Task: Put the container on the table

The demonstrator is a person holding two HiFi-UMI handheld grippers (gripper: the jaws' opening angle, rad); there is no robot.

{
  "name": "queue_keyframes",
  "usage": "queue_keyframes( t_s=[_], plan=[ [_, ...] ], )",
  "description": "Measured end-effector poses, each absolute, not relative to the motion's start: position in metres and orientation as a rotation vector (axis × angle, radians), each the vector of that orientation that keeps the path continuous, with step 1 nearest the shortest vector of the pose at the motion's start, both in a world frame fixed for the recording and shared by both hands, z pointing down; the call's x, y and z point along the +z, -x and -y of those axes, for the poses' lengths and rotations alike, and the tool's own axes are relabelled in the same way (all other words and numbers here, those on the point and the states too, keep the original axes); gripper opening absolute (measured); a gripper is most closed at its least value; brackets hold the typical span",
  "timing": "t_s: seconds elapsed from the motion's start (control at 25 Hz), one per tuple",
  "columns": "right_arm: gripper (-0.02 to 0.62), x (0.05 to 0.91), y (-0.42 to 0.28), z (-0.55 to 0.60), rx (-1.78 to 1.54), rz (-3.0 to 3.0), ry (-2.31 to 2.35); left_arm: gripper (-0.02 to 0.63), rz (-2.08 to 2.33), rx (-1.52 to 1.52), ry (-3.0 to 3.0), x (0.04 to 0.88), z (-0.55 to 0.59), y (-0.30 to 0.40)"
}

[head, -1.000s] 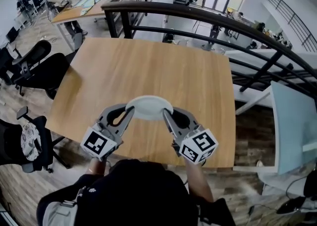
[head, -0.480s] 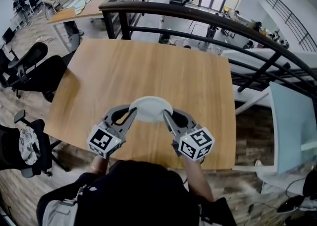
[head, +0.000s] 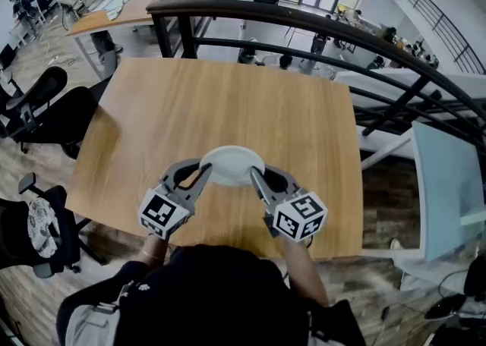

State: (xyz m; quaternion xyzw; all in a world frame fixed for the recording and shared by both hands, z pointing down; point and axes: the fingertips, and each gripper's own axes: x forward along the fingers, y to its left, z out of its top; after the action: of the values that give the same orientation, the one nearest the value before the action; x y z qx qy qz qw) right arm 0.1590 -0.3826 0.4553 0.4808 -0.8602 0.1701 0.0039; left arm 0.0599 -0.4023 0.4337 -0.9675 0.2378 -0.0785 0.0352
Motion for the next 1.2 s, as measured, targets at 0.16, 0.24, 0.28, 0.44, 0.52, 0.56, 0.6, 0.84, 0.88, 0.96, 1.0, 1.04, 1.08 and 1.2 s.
queue_keyframes(
  t_s=[0.16,0.24,0.28,0.44,0.52,0.56,0.6,0.84,0.88,0.96,1.0,1.04,1.08,1.2],
  plan=[
    [0.028,0.465,-0.158,0.39,0.518,2.64,-1.504,0.032,-0.733,-0.278,3.004,0.446,0.409,-0.059],
    [0.028,0.47,-0.157,0.394,0.525,2.623,-1.499,0.032,-0.737,-0.302,3.019,0.454,0.414,-0.058],
    [0.028,0.473,-0.157,0.396,0.539,2.622,-1.497,0.032,-0.74,-0.309,3.026,0.457,0.417,-0.057],
    [0.028,0.485,-0.155,0.405,0.577,2.604,-1.489,0.032,-0.744,-0.344,3.051,0.469,0.426,-0.056],
    [0.028,0.492,-0.155,0.41,0.601,2.596,-1.482,0.032,-0.749,-0.368,3.058,0.475,0.43,-0.057],
    [0.028,0.495,-0.156,0.413,0.614,2.594,-1.479,0.032,-0.753,-0.376,3.06,0.478,0.433,-0.057],
    [0.028,0.498,-0.156,0.416,0.624,2.59,-1.477,0.032,-0.758,-0.38,3.063,0.48,0.436,-0.057],
    [0.028,0.513,-0.157,0.429,0.678,2.568,-1.453,0.032,-0.784,-0.397,3.093,0.492,0.45,-0.059],
    [0.028,0.516,-0.157,0.431,0.685,2.565,-1.448,0.032,-0.791,-0.399,3.097,0.494,0.451,-0.059],
    [0.028,0.521,-0.158,0.434,0.7,2.558,-1.441,0.032,-0.801,-0.409,3.103,0.5,0.454,-0.06],
    [0.028,0.525,-0.158,0.435,0.709,2.553,-1.437,0.032,-0.803,-0.417,3.106,0.504,0.455,-0.06],
    [0.028,0.528,-0.158,0.435,0.719,2.548,-1.433,0.032,-0.806,-0.425,3.111,0.507,0.456,-0.061],
    [0.028,0.531,-0.159,0.437,0.731,2.544,-1.43,0.032,-0.807,-0.433,3.116,0.51,0.457,-0.061],
    [0.028,0.541,-0.159,0.442,0.774,2.53,-1.419,0.032,-0.812,-0.46,3.129,0.52,0.462,-0.061]
  ],
)
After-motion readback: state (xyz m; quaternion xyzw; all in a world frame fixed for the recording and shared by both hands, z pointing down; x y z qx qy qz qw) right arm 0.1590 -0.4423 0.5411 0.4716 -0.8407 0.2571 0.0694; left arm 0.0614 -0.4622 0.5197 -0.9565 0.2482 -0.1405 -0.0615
